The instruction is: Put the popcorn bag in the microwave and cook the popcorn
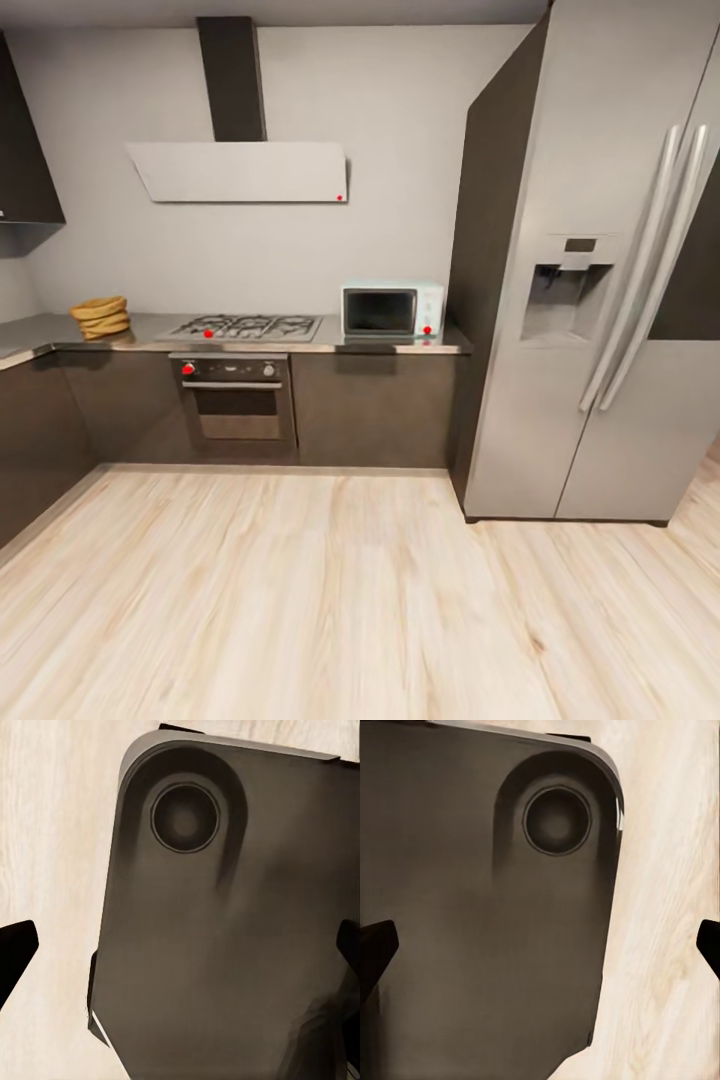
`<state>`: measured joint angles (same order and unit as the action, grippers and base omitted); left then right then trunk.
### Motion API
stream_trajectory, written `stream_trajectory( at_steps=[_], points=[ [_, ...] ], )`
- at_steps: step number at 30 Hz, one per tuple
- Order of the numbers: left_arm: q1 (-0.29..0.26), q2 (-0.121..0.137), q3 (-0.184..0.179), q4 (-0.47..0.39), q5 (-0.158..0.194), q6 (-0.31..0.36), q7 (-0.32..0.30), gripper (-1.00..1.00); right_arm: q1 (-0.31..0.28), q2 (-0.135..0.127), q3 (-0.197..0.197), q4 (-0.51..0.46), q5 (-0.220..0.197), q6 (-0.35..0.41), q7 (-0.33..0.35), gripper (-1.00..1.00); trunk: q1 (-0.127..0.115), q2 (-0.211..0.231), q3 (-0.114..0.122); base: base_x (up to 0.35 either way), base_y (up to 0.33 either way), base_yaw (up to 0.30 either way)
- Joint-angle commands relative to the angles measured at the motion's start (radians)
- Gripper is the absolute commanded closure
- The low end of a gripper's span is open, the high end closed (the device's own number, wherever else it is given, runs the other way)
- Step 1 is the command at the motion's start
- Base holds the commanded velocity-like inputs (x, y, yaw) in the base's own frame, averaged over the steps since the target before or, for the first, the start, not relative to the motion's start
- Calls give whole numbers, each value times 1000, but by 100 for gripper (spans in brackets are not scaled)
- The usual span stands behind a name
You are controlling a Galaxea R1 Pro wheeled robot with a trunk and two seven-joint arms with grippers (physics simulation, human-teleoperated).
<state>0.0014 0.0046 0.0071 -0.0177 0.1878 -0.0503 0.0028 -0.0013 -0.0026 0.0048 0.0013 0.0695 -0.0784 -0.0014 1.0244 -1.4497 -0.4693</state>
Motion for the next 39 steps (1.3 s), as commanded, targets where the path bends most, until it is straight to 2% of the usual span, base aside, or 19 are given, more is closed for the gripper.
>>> stream_trajectory(
  at_steps=[1,11,19,39],
  points=[
    [0,0,0,-1,6,-2,0,-100,0,0,0,0,7,-3,0,-100,1,0,-1,322,-102,0],
    [0,0,1,-1,6,-3,0,-100,0,-1,-1,0,10,-6,0,-100,1,0,-1,322,-102,2],
    [0,0,1,-1,6,-3,0,-100,0,-2,0,0,10,-5,0,-100,1,0,-1,322,-102,164],
    [0,0,-4,-2,-3,1,-3,-100,0,-1,-6,0,8,-6,0,-100,1,0,-1,322,-69,4]
  ],
)
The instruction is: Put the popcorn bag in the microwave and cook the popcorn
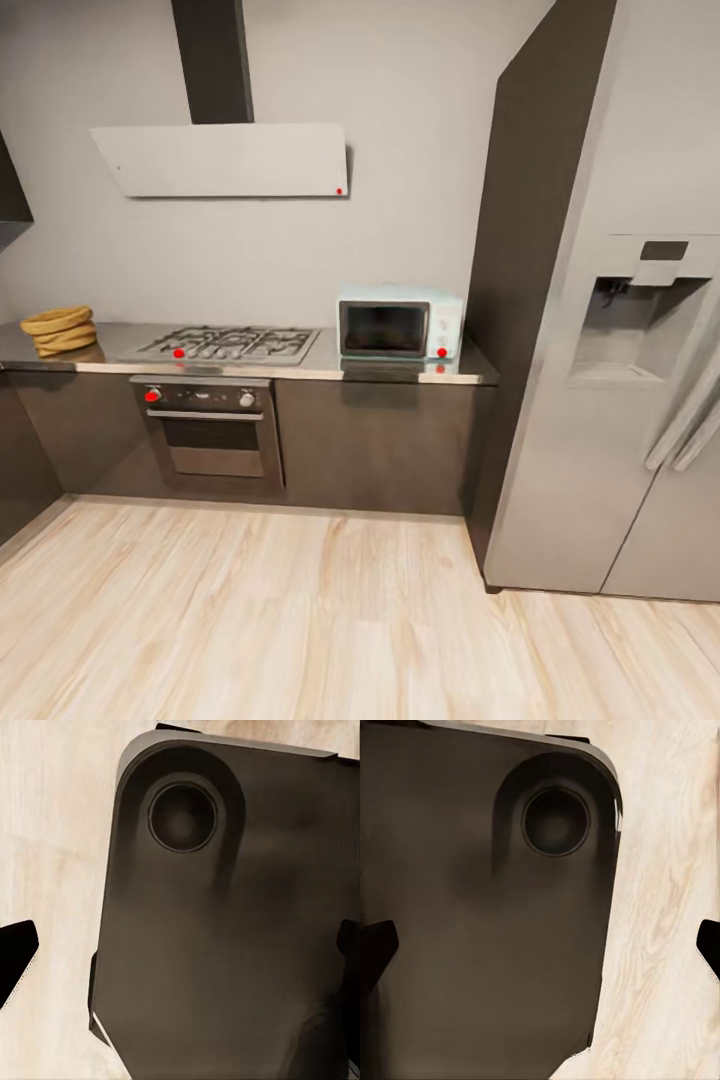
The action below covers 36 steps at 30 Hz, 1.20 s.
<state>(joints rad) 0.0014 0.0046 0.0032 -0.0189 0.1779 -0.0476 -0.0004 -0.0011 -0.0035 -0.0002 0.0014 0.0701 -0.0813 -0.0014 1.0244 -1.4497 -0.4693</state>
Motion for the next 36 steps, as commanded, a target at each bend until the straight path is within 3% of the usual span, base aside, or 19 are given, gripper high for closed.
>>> stream_trajectory(
  at_steps=[1,29,36],
  points=[
    [0,0,-1,-1,6,-2,0,-100,0,-1,-2,0,6,-2,0,-100,1,0,-1,322,-1,0],
    [0,0,1,0,12,-8,0,-100,0,-4,-3,0,4,-6,0,-100,1,0,-1,323,0,0],
    [0,1,1,0,12,-10,0,-100,0,-6,-3,2,-1,-41,0,-100,1,0,-1,323,0,0]
  ],
)
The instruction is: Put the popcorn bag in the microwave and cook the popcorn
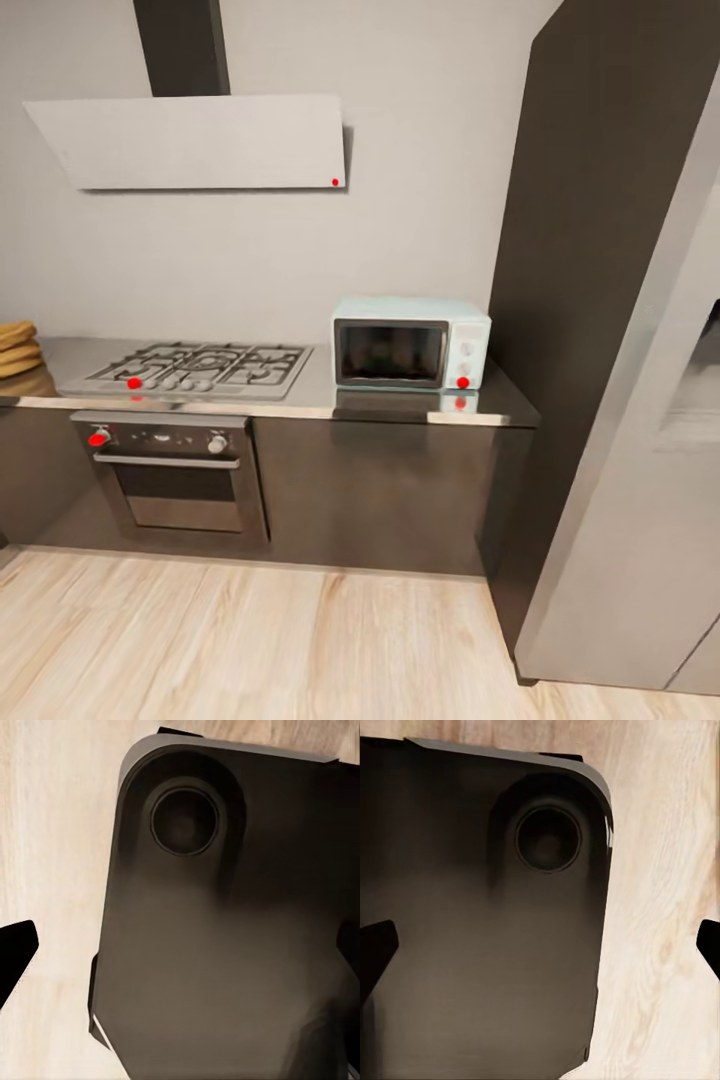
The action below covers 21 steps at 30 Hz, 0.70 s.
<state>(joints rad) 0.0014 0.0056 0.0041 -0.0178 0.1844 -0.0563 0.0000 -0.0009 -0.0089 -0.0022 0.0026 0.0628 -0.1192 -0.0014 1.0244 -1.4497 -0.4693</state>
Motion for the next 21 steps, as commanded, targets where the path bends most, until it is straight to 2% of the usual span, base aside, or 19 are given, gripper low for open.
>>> stream_trajectory(
  at_steps=[1,5,14,21],
  points=[
    [0,-1,0,-1,6,-2,0,-100,0,0,-1,0,6,-4,0,-100,1,0,-1,323,0,0],
    [0,-1,0,-1,6,-4,0,-100,0,1,-1,0,6,-4,0,-100,1,0,-1,266,0,-67],
    [0,-1,4,-1,7,-5,1,-100,-1,1,-1,0,6,-4,0,-100,1,0,-1,7,0,-220],
    [0,-1,4,-1,7,-5,1,-100,0,1,-1,0,7,-3,0,-100,1,0,-1,112,81,-25]
  ],
)
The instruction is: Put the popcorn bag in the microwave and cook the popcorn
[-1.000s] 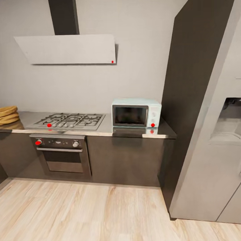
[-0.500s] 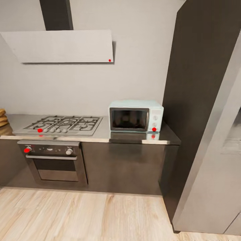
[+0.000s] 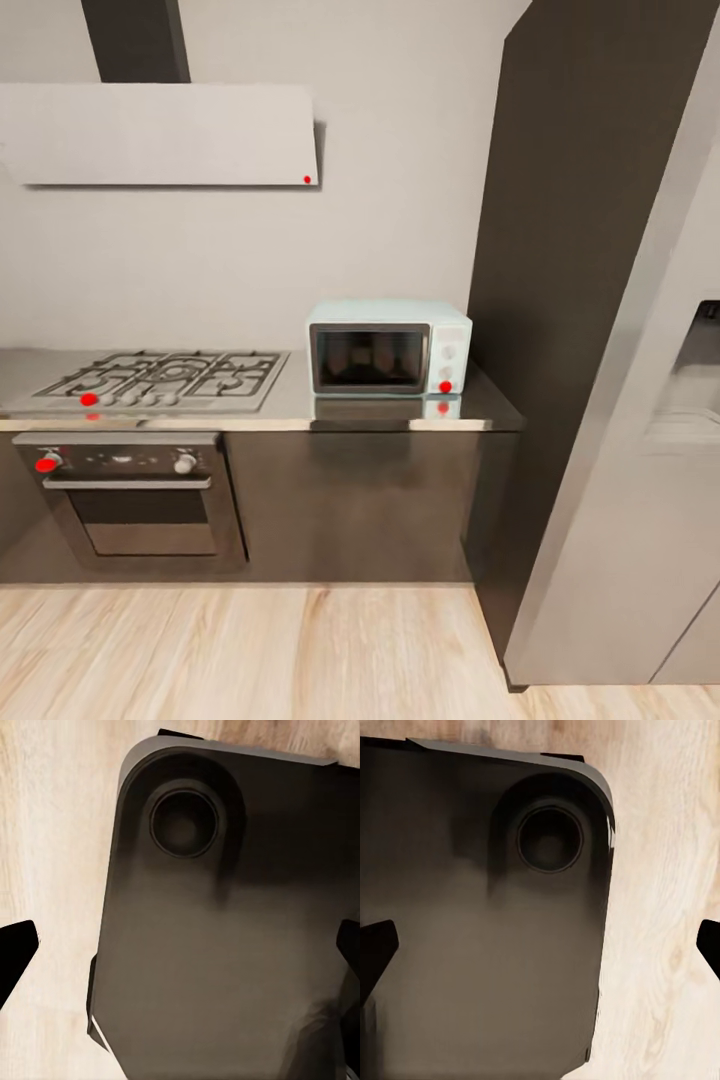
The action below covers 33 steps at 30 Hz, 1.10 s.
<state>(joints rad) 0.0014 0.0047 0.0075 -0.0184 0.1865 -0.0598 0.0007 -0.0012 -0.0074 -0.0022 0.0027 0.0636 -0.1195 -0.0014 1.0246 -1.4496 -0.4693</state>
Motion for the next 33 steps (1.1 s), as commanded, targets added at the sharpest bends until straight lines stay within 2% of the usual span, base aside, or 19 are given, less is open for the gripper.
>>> stream_trajectory(
  at_steps=[1,8,33],
  points=[
    [0,0,0,-1,5,-2,0,-100,0,0,-1,0,7,-3,0,-100,0,0,-1,221,200,-1],
    [0,0,0,-1,5,-2,1,-100,0,0,0,0,10,-1,0,-100,0,0,-1,187,165,0],
    [0,1,0,-2,5,-2,1,-100,0,4,7,0,12,6,0,-100,0,0,-1,53,3,0]
  ],
)
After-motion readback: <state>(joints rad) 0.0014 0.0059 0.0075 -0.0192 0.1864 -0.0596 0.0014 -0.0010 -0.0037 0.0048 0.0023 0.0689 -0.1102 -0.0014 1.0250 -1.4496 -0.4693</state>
